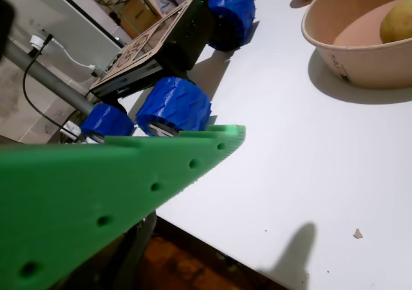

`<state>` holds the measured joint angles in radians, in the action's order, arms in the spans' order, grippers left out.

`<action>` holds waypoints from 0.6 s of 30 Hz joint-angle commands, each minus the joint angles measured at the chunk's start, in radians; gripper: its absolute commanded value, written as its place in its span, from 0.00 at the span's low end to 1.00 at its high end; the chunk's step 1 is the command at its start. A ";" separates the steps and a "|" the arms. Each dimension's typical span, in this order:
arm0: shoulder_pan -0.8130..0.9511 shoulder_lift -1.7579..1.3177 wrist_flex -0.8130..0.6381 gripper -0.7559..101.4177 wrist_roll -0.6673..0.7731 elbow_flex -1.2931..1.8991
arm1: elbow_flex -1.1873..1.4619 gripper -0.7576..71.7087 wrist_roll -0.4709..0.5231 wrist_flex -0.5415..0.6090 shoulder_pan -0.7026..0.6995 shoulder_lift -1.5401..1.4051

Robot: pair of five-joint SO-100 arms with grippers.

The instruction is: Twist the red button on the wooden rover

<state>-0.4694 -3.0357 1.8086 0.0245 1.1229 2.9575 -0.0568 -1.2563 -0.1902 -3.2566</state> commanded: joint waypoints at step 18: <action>0.000 -0.351 -0.207 0.01 0.009 0.703 | -0.006 0.29 0.000 0.005 0.005 0.005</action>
<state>-0.4679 -3.2935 1.6352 0.0322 1.8239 2.9575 -0.0568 -1.2563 -0.1902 -3.2566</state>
